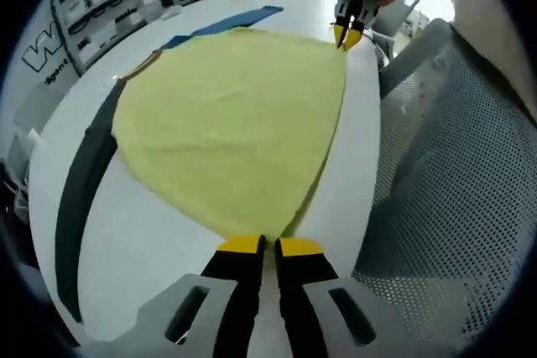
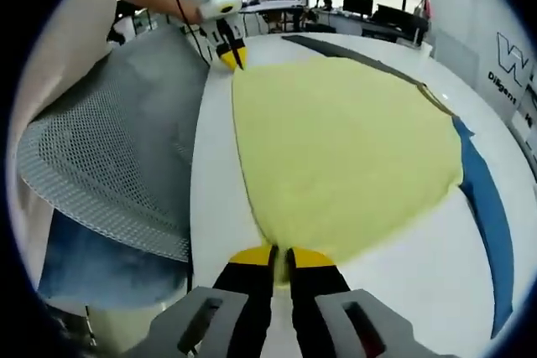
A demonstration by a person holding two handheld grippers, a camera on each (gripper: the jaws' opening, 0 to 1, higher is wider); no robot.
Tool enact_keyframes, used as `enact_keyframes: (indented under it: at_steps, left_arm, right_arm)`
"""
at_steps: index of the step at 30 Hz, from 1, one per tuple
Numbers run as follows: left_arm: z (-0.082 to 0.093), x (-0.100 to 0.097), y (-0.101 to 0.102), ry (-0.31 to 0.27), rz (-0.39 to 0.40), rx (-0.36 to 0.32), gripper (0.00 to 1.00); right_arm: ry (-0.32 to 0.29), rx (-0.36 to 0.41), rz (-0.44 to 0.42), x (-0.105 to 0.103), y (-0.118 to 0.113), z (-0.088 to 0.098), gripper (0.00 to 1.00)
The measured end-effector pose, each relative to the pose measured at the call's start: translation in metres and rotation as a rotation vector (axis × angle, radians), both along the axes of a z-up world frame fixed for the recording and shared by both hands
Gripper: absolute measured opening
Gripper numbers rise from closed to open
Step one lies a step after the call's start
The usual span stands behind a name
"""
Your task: Fold the garment on the visible template until the final outline fits inside the template.
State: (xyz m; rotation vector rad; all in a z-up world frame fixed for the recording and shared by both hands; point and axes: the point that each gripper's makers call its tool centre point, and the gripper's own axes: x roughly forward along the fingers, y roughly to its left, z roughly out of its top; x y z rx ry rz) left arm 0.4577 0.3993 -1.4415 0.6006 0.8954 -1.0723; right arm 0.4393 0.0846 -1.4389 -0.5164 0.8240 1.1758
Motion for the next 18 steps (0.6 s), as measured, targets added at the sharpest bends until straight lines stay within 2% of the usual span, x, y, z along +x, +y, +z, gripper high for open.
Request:
enact_keyframes:
  at_steps: [5,11,18]
  left_arm:
    - [0.012,0.0,-0.002,0.011,-0.002,-0.051,0.18]
    - [0.031,0.014,0.005,0.003,0.018,-0.096,0.21]
    - [0.041,0.045,0.011,-0.024,0.069,-0.124,0.21]
  right_arm:
    - [0.036,0.052,-0.043,0.01,-0.003,0.015,0.08]
    - [0.047,0.112,-0.096,0.031,-0.011,0.032,0.12]
    - [-0.01,0.095,-0.159,0.074,-0.031,0.037,0.15]
